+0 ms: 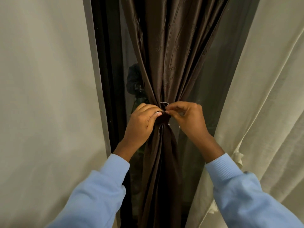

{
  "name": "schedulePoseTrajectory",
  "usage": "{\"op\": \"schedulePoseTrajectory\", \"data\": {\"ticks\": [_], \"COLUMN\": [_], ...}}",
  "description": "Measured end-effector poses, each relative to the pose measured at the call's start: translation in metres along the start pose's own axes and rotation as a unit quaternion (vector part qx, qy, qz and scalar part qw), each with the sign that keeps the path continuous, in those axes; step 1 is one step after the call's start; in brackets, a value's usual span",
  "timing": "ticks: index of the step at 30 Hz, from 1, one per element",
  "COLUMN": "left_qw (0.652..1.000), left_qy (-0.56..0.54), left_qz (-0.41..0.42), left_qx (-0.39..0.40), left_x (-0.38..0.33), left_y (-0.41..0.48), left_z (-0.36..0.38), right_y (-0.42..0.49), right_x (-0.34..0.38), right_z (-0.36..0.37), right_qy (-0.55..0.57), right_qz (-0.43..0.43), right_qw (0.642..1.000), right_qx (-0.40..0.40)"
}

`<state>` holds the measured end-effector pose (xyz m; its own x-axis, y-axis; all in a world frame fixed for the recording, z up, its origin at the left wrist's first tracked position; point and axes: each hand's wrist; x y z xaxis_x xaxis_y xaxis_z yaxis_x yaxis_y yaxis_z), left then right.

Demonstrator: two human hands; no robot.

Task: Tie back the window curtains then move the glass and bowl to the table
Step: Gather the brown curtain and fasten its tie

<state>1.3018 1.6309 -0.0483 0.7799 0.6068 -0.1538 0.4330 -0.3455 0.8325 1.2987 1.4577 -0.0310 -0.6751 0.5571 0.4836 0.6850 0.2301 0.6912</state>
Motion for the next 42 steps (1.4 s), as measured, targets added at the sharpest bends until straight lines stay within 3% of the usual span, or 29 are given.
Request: {"op": "schedulePoseTrajectory", "data": {"ticks": [2, 6, 12, 18, 20, 26, 31, 33, 37, 42], "left_qw": [1.000, 0.999, 0.996, 0.990, 0.988, 0.989, 0.990, 0.988, 0.979, 0.972], "left_qy": [0.004, -0.006, -0.053, -0.102, -0.105, -0.029, -0.068, -0.104, -0.170, -0.198], "left_qz": [-0.008, -0.030, -0.064, -0.102, -0.110, -0.099, -0.076, -0.049, -0.055, -0.081], "left_qx": [-0.015, -0.028, -0.030, 0.009, 0.025, 0.102, 0.099, 0.098, 0.092, 0.101], "left_x": [-0.001, 0.002, 0.006, 0.002, 0.004, 0.003, 0.000, 0.000, 0.004, 0.010], "left_y": [0.000, 0.004, 0.007, 0.015, 0.014, 0.012, 0.000, -0.008, -0.019, -0.020], "left_z": [0.001, 0.001, 0.000, -0.001, -0.003, -0.005, 0.007, 0.014, 0.023, 0.021], "right_y": [0.001, 0.001, -0.001, 0.022, 0.023, 0.006, -0.006, -0.005, 0.015, 0.021], "right_x": [0.000, 0.011, 0.015, 0.030, 0.032, 0.024, 0.013, 0.014, 0.024, 0.023], "right_z": [-0.003, -0.008, -0.001, -0.011, -0.010, -0.002, 0.007, 0.002, -0.023, -0.024], "right_qy": [-0.088, -0.182, -0.261, -0.428, -0.454, -0.378, -0.316, -0.282, -0.167, -0.216], "right_qz": [-0.029, 0.011, 0.015, -0.008, -0.016, 0.048, 0.072, 0.107, 0.187, 0.176], "right_qw": [0.995, 0.971, 0.950, 0.879, 0.869, 0.922, 0.946, 0.953, 0.946, 0.936], "right_qx": [0.049, 0.155, 0.170, 0.211, 0.195, 0.072, -0.010, 0.028, 0.204, 0.215]}}
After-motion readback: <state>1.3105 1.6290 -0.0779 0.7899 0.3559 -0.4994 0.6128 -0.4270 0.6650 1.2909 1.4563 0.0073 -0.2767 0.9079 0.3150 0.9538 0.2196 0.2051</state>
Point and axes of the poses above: each hand's wrist, its own y-axis towards the middle knuckle, its own z-axis out of the palm, x = y × z, and after that the axes turned 11 degrees about x, right-handed
